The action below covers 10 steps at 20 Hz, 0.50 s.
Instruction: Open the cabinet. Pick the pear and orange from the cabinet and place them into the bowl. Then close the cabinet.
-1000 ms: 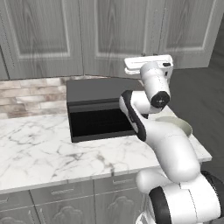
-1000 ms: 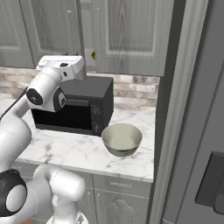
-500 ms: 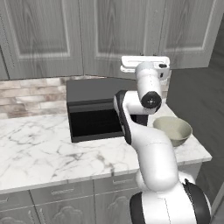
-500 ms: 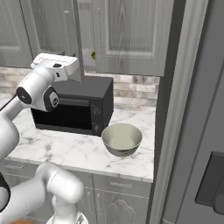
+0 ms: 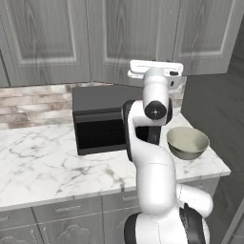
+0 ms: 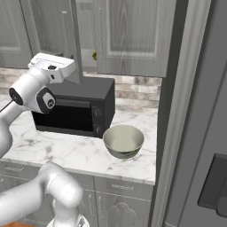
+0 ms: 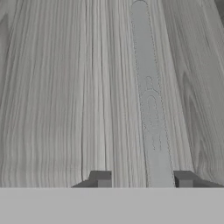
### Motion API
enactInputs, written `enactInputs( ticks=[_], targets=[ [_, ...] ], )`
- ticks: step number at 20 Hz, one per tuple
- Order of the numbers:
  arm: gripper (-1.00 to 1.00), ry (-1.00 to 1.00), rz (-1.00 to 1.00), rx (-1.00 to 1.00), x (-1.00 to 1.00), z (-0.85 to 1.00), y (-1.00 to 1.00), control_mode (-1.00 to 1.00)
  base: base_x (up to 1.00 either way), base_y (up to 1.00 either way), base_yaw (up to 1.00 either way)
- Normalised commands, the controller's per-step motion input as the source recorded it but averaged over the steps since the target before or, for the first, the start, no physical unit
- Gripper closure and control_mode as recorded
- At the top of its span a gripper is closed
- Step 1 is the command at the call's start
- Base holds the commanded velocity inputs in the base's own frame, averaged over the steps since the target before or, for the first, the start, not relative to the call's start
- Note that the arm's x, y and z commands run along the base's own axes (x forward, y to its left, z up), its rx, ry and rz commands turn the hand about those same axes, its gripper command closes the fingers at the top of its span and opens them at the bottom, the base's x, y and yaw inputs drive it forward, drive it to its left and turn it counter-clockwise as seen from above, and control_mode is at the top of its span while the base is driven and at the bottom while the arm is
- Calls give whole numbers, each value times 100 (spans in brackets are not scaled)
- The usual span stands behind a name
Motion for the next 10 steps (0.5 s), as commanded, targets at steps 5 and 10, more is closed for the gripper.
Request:
enactInputs(
  ticks=[5, 10],
  targets=[
    [100, 0, -1, 0, -4, 15, 39, -100, 0, 0, 0],
    [100, 0, 0, 0, -4, 32, 52, -100, 0, 0, 0]
  ],
)
